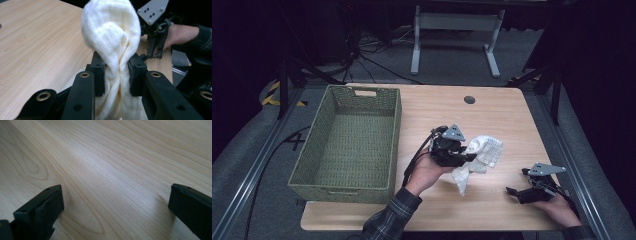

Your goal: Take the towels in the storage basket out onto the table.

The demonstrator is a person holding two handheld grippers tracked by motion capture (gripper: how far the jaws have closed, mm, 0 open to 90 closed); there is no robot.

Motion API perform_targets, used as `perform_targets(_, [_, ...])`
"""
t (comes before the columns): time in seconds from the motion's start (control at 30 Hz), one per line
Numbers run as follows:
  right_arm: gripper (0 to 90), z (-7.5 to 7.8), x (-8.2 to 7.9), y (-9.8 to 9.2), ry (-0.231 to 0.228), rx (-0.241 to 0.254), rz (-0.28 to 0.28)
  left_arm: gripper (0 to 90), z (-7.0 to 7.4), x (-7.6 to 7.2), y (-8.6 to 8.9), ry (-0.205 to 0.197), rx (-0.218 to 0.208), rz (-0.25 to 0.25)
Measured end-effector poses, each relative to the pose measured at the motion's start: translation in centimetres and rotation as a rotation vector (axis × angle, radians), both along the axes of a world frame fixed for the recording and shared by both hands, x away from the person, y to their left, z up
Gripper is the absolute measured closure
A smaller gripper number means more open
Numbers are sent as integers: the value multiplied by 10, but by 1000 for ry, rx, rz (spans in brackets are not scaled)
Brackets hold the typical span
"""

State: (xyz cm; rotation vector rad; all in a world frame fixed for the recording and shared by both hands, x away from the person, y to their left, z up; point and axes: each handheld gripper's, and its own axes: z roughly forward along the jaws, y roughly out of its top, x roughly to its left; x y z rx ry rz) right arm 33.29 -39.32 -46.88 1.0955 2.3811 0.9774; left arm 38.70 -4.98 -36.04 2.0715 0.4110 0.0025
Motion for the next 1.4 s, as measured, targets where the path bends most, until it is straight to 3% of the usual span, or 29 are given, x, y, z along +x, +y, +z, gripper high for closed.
perform_targets(0.23, [3,0,0,0,0,-1,0,716,-24,-2,-19,23,48,-62])
perform_targets(0.4, [3,0,0,0,-1,-1,1,716,-43,-2,-30,19,84,-89])
perform_targets(0.57, [2,0,0,0,1,0,1,714,-65,0,-39,54,127,-118])
perform_targets(0.8, [2,0,0,0,1,0,1,706,-89,4,-48,71,200,-118])
perform_targets(0.87, [2,0,0,0,1,-1,3,685,-94,5,-49,97,198,-113])
perform_targets(1.0, [2,0,0,0,-3,-3,5,502,-89,5,-47,96,188,-101])
perform_targets(1.1, [2,0,0,0,-3,-4,6,415,-79,4,-39,104,161,-89])
perform_targets(1.23, [49,3,0,-1,11,-9,10,362,-65,1,-25,73,132,-63])
perform_targets(1.4, [162,10,-1,-2,25,19,55,364,-53,-9,-10,51,110,-44])
